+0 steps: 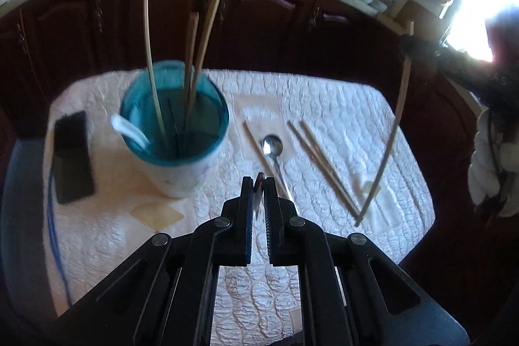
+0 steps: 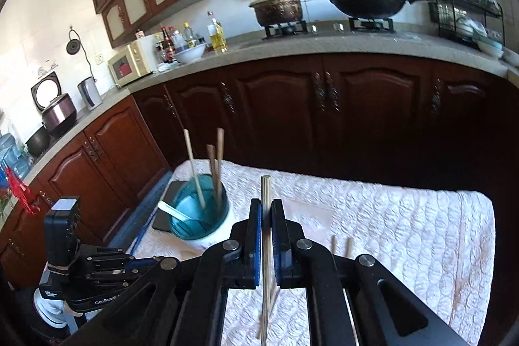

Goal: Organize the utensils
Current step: 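Carry the fork and chopstick into the floral cup and open both tools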

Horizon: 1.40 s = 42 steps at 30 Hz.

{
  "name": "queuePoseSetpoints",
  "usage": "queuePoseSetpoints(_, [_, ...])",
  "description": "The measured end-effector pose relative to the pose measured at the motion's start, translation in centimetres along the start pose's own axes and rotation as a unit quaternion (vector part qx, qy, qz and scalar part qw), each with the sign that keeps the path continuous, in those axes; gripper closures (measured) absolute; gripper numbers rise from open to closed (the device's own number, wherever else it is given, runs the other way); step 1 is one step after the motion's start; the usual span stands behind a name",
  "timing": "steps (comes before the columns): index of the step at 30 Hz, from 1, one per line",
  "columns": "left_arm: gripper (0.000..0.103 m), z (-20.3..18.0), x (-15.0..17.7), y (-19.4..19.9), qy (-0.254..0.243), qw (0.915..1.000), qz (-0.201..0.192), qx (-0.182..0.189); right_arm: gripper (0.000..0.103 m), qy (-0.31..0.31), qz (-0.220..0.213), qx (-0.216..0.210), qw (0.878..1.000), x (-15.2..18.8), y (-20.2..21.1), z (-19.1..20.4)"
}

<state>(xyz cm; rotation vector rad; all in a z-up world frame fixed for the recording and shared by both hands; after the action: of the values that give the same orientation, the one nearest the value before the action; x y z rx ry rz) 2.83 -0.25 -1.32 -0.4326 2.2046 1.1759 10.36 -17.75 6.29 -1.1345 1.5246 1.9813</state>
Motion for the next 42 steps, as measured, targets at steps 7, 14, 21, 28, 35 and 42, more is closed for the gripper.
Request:
queuePoseSetpoints(7, [0.098,0.1,-4.5,4.7,-0.012,0.9989,-0.046,-0.001,0.098,-0.002,-0.039,-0.023,0.999,-3.7,0.9,3.3])
queuePoseSetpoints(14, [0.098,2.3,-8.8,7.5,-0.016,0.9954,-0.089,-0.031,0.098,-0.011,-0.068,-0.038,0.997,-8.0,-0.3,6.7])
queuePoseSetpoints(21, [0.098,5.7,-10.7,6.9,-0.004,0.9929,-0.098,-0.068,0.098,-0.013,-0.084,-0.029,0.996,-10.6,-3.2,9.0])
queuePoseSetpoints(28, [0.098,8.5,-10.8,4.6,0.010,0.9924,-0.085,-0.088,0.098,-0.036,-0.091,-0.027,0.995,-11.8,-7.1,10.2])
queuePoseSetpoints(35, [0.098,10.6,-10.1,1.4,0.026,0.9922,-0.067,-0.102,0.098,-0.033,-0.094,-0.007,0.995,-10.9,-10.5,10.6])
queuePoseSetpoints(42, [0.098,11.8,-9.2,-0.5,0.033,0.9915,-0.056,-0.113,0.098,-0.042,-0.050,-0.013,0.998,-8.1,-13.3,10.0])
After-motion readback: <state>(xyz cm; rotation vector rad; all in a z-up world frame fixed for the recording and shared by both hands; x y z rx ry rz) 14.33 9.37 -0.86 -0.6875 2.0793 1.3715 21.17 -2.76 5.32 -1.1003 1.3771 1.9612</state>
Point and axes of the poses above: each gripper's, at about its wrist camera, not at the fingertips, and y roughly against the way its jaws point, z to its left, x to its underside, the point moved 8 cm from there along -y, roughly the way its jaws point, and after that the axes turned 15 degrees about x, right-handed, at the moved point
